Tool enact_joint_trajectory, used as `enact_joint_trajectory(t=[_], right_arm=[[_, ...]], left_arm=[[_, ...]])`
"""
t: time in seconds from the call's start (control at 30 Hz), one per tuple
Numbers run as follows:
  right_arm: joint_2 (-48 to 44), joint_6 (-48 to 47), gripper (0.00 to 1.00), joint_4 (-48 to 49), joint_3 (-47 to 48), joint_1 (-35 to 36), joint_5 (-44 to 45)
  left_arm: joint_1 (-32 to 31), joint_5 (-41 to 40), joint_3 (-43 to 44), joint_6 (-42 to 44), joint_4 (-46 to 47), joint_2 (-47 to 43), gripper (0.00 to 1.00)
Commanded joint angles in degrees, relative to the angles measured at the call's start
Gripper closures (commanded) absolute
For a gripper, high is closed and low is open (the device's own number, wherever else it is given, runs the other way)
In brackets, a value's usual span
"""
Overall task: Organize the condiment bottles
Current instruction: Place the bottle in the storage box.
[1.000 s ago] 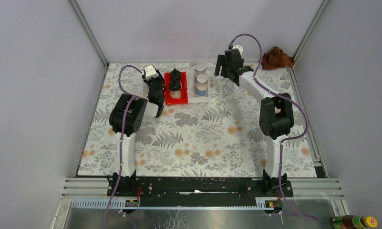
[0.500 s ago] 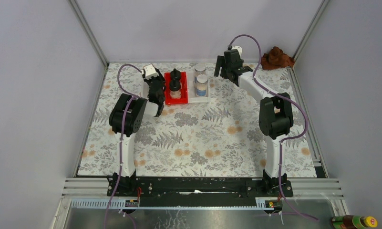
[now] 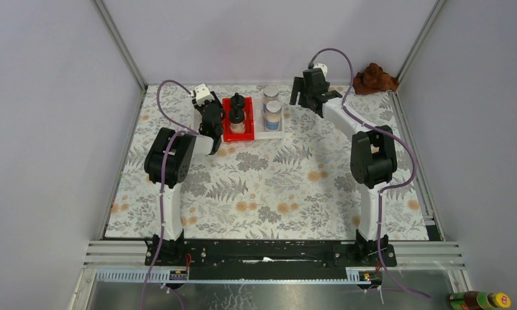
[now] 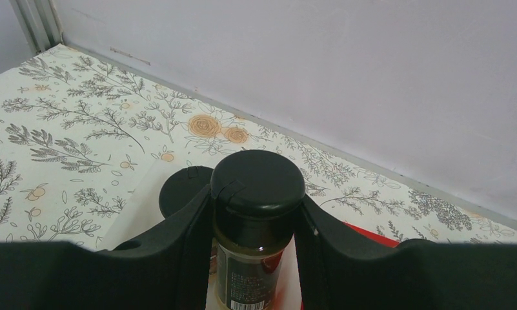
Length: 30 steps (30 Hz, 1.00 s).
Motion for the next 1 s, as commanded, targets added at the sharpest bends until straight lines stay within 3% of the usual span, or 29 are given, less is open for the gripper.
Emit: enact_joint_trajectory(t=[0.0, 0.23, 0.33, 0.87, 0.97], right_arm=[[-2.91, -1.14, 0.13, 1.7, -0.91, 0.6, 1.95], [-3.53, -1.03, 0.13, 2.34, -1.49, 0.59, 2.06], [-3.6, -0.99, 0.13, 2.49, -1.63, 0.6, 2.12], [-3.86, -0.88, 0.12, 2.46, -1.49, 0.6, 2.46], [-4.23, -0.88, 0.12, 2.74, -2.03, 0.6, 2.47]], left_arm=[[-0.81, -1.08, 2.27, -3.07, -9.54, -0.59, 0.86], [-1.05, -3.27, 3.51, -3.75, -13.08, -0.67, 0.88], [-1.1, -4.66, 3.93, -3.7, -14.4, -0.68, 1.0], [-1.74, -7.18, 2.61, -3.65, -14.3, -1.69, 1.0], [-2.01, -7.34, 2.62, -3.62, -14.7, -1.73, 0.93]])
